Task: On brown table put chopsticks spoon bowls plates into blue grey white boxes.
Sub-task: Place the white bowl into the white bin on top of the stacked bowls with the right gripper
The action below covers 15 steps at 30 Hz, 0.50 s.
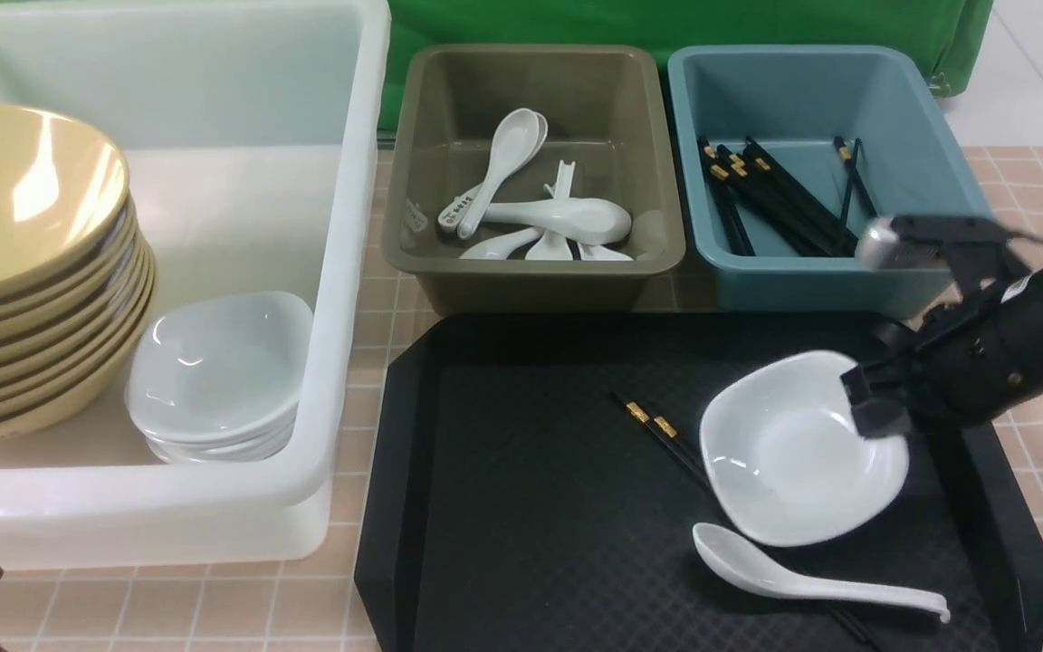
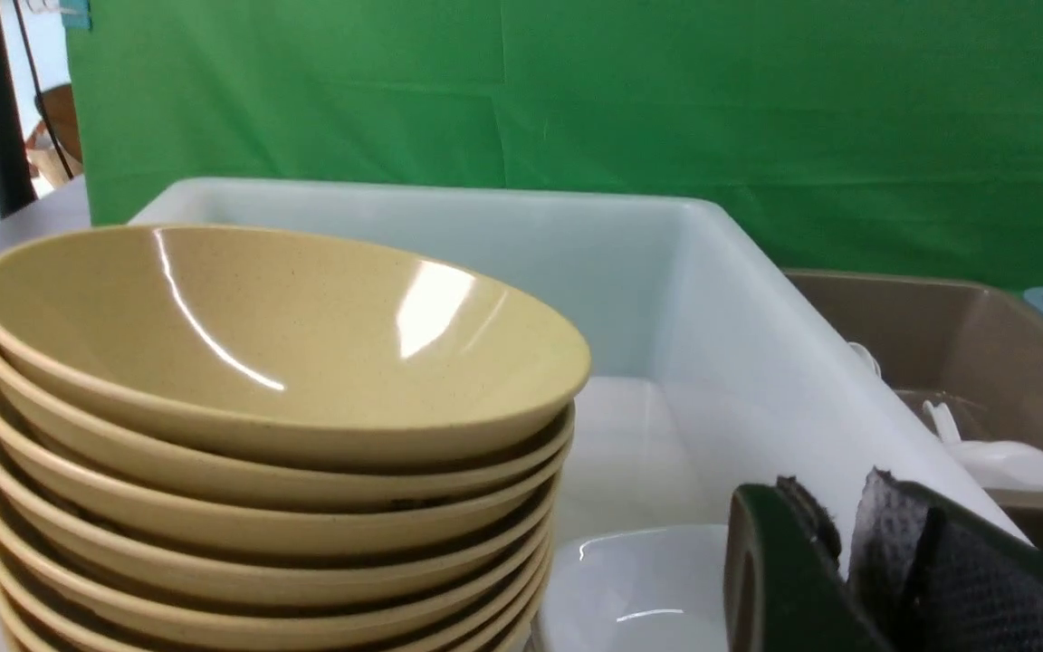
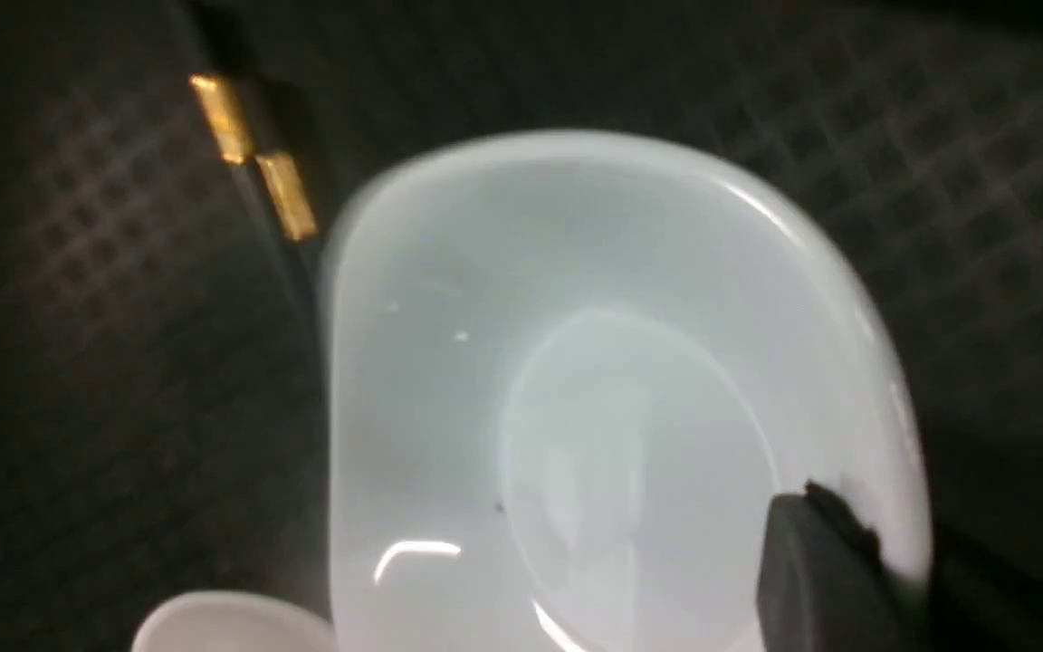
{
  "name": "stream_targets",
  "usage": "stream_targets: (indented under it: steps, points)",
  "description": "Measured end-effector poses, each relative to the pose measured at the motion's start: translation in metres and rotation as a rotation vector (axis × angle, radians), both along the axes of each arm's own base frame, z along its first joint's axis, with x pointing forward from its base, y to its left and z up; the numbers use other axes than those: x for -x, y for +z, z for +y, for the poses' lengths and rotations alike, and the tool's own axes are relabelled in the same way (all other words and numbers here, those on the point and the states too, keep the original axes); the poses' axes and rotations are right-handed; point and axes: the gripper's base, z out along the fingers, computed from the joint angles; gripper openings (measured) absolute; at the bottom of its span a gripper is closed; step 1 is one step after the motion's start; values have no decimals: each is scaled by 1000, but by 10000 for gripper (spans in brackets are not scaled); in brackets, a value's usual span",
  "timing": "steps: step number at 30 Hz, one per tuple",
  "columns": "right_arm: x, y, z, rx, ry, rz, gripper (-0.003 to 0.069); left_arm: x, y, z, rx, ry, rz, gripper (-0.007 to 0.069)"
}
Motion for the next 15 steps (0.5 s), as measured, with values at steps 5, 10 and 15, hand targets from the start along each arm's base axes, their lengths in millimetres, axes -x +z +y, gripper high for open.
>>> stream_targets:
  steps: [5,10,15]
  points:
    - [1,72,4,-49,26,-206,71,0,1,1,8,6,-12,96]
    - [-3,124,49,-230,163,-409,71,0,1,1,11,8,-16,96]
    - [-6,135,154,-443,348,-509,71,0,1,1,12,8,-16,96]
